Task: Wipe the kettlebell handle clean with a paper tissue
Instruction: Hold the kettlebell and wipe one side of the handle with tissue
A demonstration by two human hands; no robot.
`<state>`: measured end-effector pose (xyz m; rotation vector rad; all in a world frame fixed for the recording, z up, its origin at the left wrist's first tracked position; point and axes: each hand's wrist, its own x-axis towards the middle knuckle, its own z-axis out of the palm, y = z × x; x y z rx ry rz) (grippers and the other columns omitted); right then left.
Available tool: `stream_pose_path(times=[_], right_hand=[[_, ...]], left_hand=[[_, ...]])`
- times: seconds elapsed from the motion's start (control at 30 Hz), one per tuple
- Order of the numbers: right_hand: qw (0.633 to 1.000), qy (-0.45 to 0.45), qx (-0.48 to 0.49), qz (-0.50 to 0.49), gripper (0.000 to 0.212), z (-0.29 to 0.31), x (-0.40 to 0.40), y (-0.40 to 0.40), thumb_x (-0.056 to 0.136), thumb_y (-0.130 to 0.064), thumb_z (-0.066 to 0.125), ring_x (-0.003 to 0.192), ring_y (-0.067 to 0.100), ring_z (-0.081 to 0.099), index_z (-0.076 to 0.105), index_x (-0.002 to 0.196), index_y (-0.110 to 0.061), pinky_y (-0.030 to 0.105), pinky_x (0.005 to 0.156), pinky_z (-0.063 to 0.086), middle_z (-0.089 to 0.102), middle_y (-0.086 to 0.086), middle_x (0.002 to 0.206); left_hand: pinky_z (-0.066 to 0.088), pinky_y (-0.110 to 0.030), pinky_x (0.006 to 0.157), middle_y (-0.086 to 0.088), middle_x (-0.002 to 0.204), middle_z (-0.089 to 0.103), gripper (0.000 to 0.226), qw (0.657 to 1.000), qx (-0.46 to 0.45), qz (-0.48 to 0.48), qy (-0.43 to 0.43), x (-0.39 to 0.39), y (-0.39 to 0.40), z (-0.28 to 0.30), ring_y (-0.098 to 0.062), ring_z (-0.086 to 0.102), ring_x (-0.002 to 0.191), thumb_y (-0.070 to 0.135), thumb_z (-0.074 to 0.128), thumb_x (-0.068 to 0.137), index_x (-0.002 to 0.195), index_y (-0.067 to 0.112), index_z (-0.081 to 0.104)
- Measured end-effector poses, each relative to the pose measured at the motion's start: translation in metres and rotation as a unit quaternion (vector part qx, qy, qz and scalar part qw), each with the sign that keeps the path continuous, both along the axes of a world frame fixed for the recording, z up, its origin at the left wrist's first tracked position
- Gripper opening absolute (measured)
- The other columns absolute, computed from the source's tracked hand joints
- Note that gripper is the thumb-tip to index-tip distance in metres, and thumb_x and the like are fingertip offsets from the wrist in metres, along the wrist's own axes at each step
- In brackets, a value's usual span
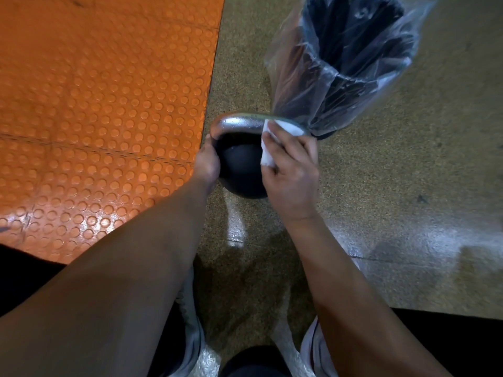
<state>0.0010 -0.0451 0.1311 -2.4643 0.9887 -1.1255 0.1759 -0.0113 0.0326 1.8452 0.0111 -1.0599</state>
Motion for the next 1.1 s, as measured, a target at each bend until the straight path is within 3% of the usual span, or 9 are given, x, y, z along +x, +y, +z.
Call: stream_pose_path(times=[0.17, 0.63, 0.77, 0.93, 1.1], right_hand=[[0.999, -0.017, -0.009, -0.048, 0.028, 0.007, 0.001, -0.016, 0.086, 0.000, 0.070, 0.094, 0.019, 0.045, 0.080, 0.112, -0.001, 0.022, 0.083, 0.046, 0.076, 0.006, 0.124], [1.000, 0.014, 0.005, -0.008, 0.032, 0.004, 0.002, -0.002, 0.084, 0.002, 0.071, 0.096, 0.020, 0.046, 0.078, 0.115, 0.001, 0.028, 0.086, 0.049, 0.074, 0.007, 0.127], [0.997, -0.018, -0.010, -0.070, 0.030, 0.003, -0.005, -0.012, 0.084, 0.004, 0.071, 0.096, 0.019, 0.046, 0.080, 0.112, -0.002, 0.030, 0.079, 0.052, 0.075, 0.006, 0.124], [0.999, 0.010, -0.037, 0.005, 0.029, -0.016, -0.004, 0.006, 0.085, 0.012, 0.068, 0.097, 0.031, 0.062, 0.079, 0.110, 0.003, 0.031, 0.090, 0.047, 0.072, 0.016, 0.127], [0.998, -0.050, -0.007, -0.036, 0.030, -0.014, -0.008, -0.006, 0.081, 0.012, 0.068, 0.091, 0.029, 0.060, 0.081, 0.106, 0.000, 0.044, 0.073, 0.059, 0.055, 0.011, 0.111]], left_hand=[[0.039, -0.043, 0.113, -0.011, 0.136, 0.060, 0.064, 1.000, -0.001, -0.002, -0.006, -0.001, -0.001, 0.000, -0.026, 0.051, 0.128, 0.056, 0.032, 0.102, 0.137, 0.008, 0.056], [0.038, -0.045, 0.114, -0.011, 0.136, 0.060, 0.064, 1.000, -0.005, -0.006, -0.002, -0.001, 0.000, 0.003, -0.027, 0.051, 0.130, 0.055, 0.032, 0.102, 0.136, 0.008, 0.058], [0.037, -0.045, 0.115, -0.013, 0.139, 0.058, 0.062, 1.000, 0.001, -0.003, -0.011, -0.002, 0.000, 0.003, -0.028, 0.049, 0.131, 0.053, 0.032, 0.103, 0.138, 0.008, 0.055], [0.038, -0.045, 0.114, -0.011, 0.136, 0.060, 0.063, 1.000, -0.002, -0.003, -0.004, -0.001, 0.000, 0.003, -0.027, 0.051, 0.129, 0.055, 0.033, 0.101, 0.136, 0.009, 0.058], [0.038, -0.044, 0.113, -0.013, 0.137, 0.059, 0.060, 1.000, 0.002, 0.006, -0.008, -0.003, -0.001, 0.003, -0.027, 0.051, 0.129, 0.051, 0.034, 0.103, 0.136, 0.006, 0.057]])
